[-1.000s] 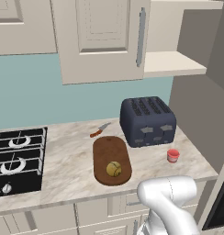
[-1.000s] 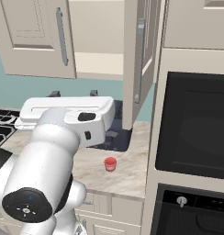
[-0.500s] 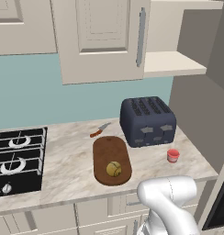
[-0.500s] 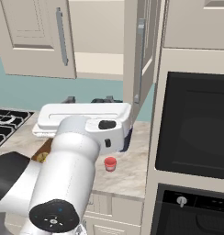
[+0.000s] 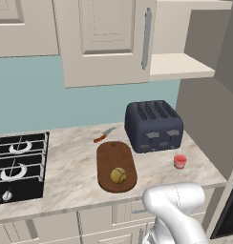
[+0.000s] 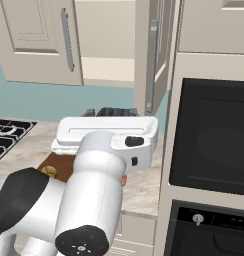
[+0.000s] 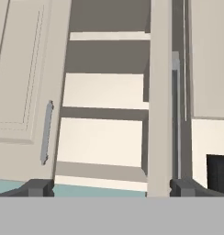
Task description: Pick the bread, place it on the cutting board, pick the jam, place it on the counter, and close the cabinet.
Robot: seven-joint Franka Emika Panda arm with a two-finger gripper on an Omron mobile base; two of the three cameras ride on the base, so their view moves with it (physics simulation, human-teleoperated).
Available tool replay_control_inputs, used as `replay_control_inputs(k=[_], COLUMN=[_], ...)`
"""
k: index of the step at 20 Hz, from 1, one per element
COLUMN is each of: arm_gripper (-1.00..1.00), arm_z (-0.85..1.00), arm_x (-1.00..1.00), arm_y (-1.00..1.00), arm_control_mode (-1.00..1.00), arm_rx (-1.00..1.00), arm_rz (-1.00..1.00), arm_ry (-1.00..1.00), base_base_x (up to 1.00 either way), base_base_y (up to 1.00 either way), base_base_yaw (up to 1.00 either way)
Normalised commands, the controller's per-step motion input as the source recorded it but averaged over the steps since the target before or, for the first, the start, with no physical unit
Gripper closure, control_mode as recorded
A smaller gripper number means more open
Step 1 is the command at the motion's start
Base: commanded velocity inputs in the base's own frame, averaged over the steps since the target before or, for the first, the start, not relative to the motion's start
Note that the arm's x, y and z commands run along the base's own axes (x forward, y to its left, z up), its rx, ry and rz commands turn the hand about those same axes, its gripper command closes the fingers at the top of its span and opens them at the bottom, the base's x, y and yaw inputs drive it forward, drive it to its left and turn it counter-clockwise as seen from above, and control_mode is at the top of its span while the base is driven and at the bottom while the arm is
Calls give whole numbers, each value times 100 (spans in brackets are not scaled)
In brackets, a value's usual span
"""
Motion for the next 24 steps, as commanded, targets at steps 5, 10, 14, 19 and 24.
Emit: replay_control_inputs(k=[5,10,14,19,24], arm_gripper=[-100,-100,-100,-100,-100], arm_z=[0,-6,-14,-18,-14], arm_x=[0,1,5,8,9], arm_y=[-17,-14,-11,-7,-6], arm_control_mode=[-100,-100,-100,-100,-100], arm_rx=[0,0,0,0,0], arm_rz=[0,0,0,0,0], arm_ry=[0,0,0,-1,-1], base_base_x=[0,0,0,0,0], base_base_y=[0,0,0,0,0], base_base_yaw=[0,0,0,0,0])
